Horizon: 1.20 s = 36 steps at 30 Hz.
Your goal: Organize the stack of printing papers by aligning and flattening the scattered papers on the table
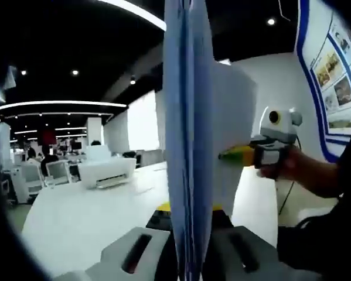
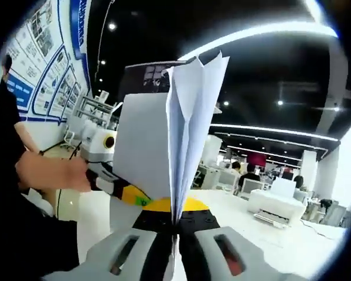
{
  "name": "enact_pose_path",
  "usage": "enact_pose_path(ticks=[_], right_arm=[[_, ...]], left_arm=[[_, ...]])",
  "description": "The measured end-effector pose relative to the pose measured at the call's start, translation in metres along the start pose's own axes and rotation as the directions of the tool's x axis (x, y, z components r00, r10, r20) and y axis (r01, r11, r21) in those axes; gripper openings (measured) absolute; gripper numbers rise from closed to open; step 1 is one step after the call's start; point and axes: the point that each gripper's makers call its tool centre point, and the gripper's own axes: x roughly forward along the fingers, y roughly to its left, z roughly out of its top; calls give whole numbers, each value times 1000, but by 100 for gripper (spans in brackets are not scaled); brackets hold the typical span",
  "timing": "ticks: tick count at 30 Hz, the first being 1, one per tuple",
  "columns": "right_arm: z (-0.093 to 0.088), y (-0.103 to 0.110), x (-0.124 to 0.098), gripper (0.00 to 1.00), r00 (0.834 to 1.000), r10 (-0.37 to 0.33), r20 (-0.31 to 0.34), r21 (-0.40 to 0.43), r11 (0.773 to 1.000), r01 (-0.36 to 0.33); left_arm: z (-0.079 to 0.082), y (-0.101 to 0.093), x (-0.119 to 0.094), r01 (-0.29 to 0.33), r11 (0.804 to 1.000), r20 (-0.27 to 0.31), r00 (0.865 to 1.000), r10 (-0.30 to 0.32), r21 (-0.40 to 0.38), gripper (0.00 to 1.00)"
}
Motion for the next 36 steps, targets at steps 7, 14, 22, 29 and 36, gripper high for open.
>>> enact_pose_path(ticks=[7,14,22,29,36], right_arm=[[-12,-14,1,15,999,32,-15,106,994,-30],[-3,-21,4,0,996,86,-5,166,982,-84],[-4,-22,1,5,992,123,-5,188,975,-120],[-31,-29,-1,10,992,125,-23,279,954,-114],[-33,-24,-3,0,987,158,-3,319,936,-149]], left_arm=[[-3,4,4,8,998,-11,1000,-8,-70,18],[7,3,10,46,996,-48,998,-50,-83,6],[8,4,9,83,985,-53,994,-92,-150,12],[-5,8,15,77,983,-64,994,-89,-169,15],[-8,7,19,105,984,-64,991,-115,-142,6]])
